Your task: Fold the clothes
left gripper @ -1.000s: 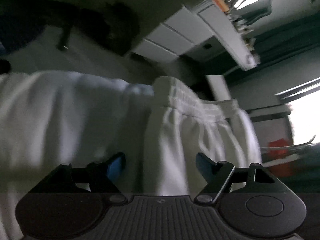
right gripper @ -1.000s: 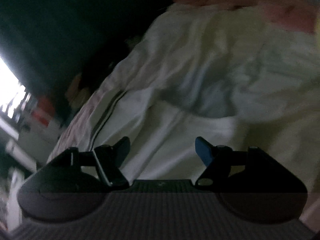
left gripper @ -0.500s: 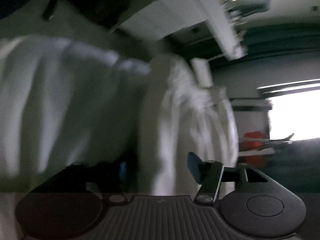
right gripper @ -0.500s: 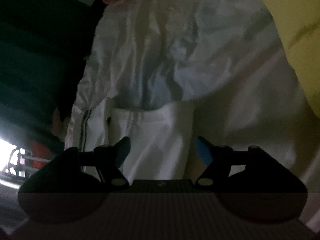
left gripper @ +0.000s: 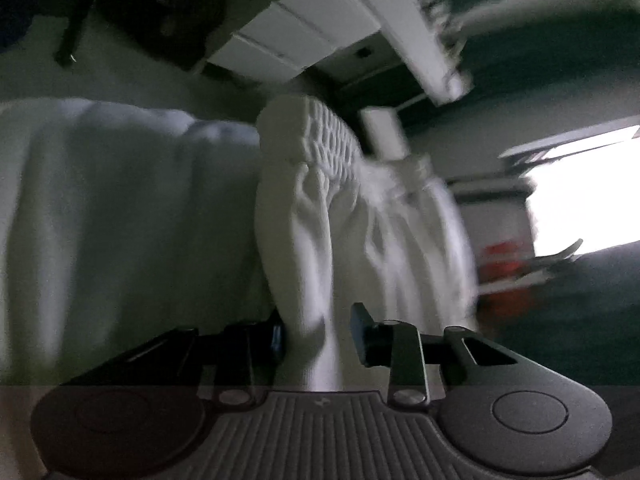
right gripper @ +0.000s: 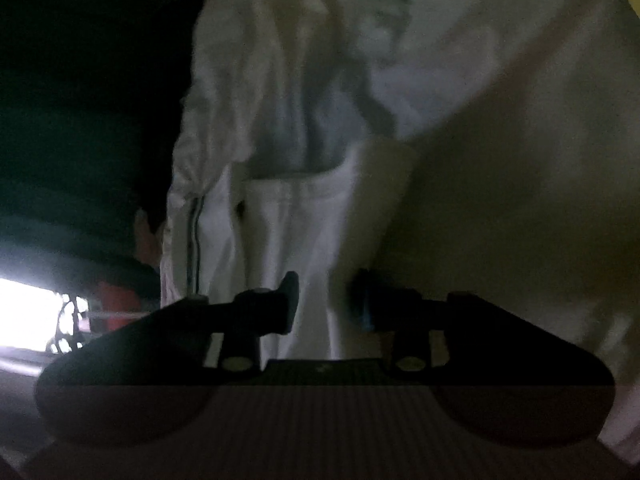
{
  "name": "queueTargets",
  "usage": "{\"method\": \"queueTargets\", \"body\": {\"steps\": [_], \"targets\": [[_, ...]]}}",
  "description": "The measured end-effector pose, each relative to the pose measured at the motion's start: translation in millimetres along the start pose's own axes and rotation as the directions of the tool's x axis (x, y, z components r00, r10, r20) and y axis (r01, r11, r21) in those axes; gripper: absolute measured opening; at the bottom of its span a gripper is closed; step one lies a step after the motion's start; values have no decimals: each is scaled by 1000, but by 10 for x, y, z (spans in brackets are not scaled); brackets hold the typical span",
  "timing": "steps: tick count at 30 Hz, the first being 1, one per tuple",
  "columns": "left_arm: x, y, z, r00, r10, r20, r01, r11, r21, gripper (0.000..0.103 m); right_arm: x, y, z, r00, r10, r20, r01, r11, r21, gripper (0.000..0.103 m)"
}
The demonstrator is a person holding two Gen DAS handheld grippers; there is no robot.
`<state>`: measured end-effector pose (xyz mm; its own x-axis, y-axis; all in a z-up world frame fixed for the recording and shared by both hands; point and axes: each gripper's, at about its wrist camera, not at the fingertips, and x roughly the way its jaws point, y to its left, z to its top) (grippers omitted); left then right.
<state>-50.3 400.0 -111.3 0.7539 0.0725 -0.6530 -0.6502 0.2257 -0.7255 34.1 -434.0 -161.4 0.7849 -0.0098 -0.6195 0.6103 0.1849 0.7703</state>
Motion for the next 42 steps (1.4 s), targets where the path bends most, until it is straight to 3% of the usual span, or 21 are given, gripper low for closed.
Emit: {"method": "queueTargets", "body": {"steps": [4,7,8,9,14,18,21,24,27,30,35,39,42], "targets": [[158,-22,-7,998,43,-39,-44,999,-26,37,180,-24,-11,996,-50,-74,51,999,1,34],[169,-96,-39,998,51,-27,-50,999,19,38,200,-90,4,997,-24,-75,28,998,53,33],[171,-108,-48,998,52,-25,-52,998,29,38,186,-91,12,998,-4,-62,8,998,59,17],[179,-114,-48,998,56,-22,-55,998,32,34,168,-86,23,999,15,-45,-13,998,60,11],[168,-141,1,999,52,-16,-51,998,36,13,57,4,20,999,49,13,-49,999,-3,8],[32,-116,23,999,-38,15,38,999,15,9,-65,111,-12,997,61,57,-57,996,-72,7],[-194,-226,-10,990,-127,60,121,988,92,9,-188,203,-7,995,71,68,-61,988,-145,7],[-396,-426,-21,974,-209,83,188,959,212,9,-308,288,14,992,98,85,-81,981,-178,7],[-524,-590,66,946,-318,58,298,928,222,9,-352,500,31,983,143,120,-116,971,-209,7],[-534,-907,112,935,-351,57,328,914,240,9,-291,875,41,973,180,144,-135,951,-277,6],[-110,-1592,237,940,-333,69,310,922,233,9,145,1757,41,968,187,165,-109,912,-396,7],[584,-2219,361,961,-262,93,233,942,243,9,947,2466,-8,973,131,191,-30,888,-458,7],[1267,-2622,424,978,-179,103,146,951,271,10,1636,2769,-85,972,72,224,43,880,-473,7]]}}
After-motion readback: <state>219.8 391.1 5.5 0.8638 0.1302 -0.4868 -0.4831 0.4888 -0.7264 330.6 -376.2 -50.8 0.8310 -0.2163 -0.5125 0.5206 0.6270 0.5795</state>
